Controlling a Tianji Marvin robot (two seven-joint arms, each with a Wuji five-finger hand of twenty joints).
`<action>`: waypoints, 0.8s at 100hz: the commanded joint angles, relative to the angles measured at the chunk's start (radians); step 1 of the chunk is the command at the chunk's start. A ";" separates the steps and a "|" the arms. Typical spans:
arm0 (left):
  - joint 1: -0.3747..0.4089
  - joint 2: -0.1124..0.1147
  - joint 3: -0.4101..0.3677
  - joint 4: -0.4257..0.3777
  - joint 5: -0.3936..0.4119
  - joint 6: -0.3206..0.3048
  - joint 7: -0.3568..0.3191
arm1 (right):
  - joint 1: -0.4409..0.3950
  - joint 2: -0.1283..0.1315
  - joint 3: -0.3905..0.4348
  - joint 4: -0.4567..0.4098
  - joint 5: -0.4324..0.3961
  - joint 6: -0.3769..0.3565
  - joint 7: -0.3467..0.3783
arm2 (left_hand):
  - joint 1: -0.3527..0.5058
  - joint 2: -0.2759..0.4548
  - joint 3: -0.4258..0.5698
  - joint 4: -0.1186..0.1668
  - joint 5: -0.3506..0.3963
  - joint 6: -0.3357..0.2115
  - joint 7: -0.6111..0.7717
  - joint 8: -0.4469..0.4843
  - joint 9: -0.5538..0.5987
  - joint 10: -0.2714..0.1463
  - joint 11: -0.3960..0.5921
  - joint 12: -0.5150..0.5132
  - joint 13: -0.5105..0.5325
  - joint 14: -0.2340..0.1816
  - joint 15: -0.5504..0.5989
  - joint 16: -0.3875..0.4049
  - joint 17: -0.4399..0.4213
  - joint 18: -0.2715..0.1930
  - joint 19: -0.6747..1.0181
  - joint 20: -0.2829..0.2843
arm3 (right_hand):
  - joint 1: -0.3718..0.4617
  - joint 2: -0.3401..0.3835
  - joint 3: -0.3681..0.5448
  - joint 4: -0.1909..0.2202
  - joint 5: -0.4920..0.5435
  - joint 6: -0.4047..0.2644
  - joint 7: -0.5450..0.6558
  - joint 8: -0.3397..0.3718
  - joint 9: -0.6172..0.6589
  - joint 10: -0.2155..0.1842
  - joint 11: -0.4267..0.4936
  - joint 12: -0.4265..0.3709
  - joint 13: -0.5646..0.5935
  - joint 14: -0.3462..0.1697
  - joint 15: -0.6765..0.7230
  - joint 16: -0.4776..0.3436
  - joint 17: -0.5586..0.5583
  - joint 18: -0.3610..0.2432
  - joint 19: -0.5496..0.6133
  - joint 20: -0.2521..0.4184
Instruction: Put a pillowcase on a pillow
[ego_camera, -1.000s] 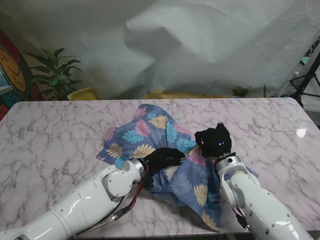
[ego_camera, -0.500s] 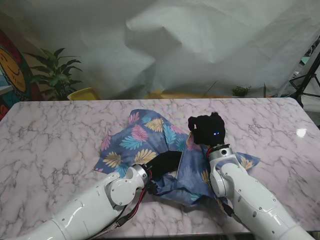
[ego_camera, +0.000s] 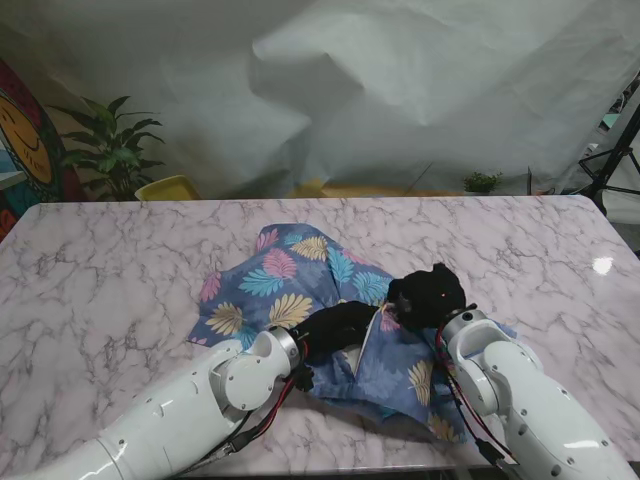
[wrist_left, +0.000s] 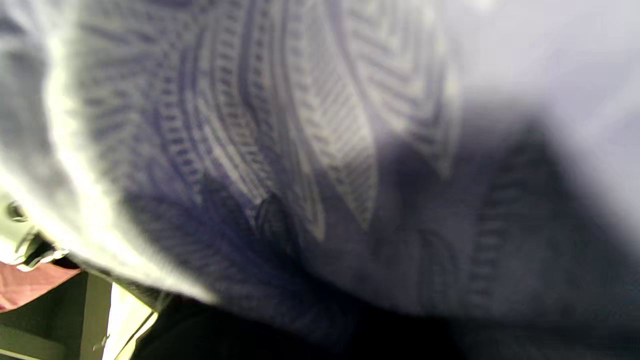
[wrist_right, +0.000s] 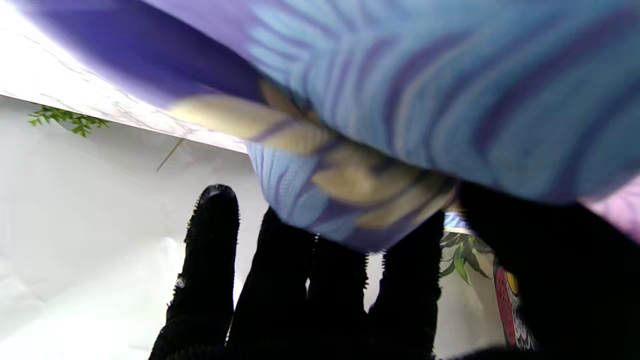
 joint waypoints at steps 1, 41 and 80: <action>-0.003 0.007 0.012 0.017 0.006 0.016 -0.013 | -0.048 0.014 0.017 -0.047 0.030 -0.002 -0.016 | -0.038 0.059 -0.026 0.039 -0.057 -0.009 -0.021 0.005 -0.071 0.000 -0.028 -0.011 -0.075 0.122 -0.154 -0.070 -0.053 0.130 -0.071 0.006 | -0.117 0.075 -0.076 0.041 -0.099 0.095 -0.099 0.043 -0.135 0.043 -0.039 -0.029 -0.133 0.074 -0.105 -0.069 -0.096 0.045 -0.051 -0.012; 0.003 -0.042 0.032 0.022 -0.064 0.191 0.029 | -0.314 -0.015 0.124 -0.348 -0.074 0.259 -0.092 | -0.059 0.091 -0.023 0.050 -0.226 0.094 -0.241 -0.065 -0.176 0.049 -0.266 0.026 -0.148 0.145 -0.123 -0.052 0.015 0.087 -0.005 0.053 | -0.214 0.505 -0.548 0.105 -0.320 0.286 -0.298 -0.022 -0.478 0.216 -0.039 -0.076 -0.499 0.248 -0.099 -0.219 -0.294 0.147 -0.140 -0.061; 0.007 -0.054 0.026 0.001 -0.106 0.149 0.049 | -0.205 -0.001 -0.011 -0.202 0.042 0.365 0.147 | -0.042 0.081 -0.019 0.051 -0.187 0.029 -0.166 0.031 -0.200 0.047 -0.338 0.017 -0.273 0.141 -0.195 -0.098 -0.138 0.084 -0.155 0.002 | -0.144 0.542 -0.731 0.125 -0.339 0.370 -0.376 -0.024 -0.488 0.258 -0.085 -0.092 -0.484 0.270 -0.114 -0.235 -0.288 0.182 -0.163 -0.081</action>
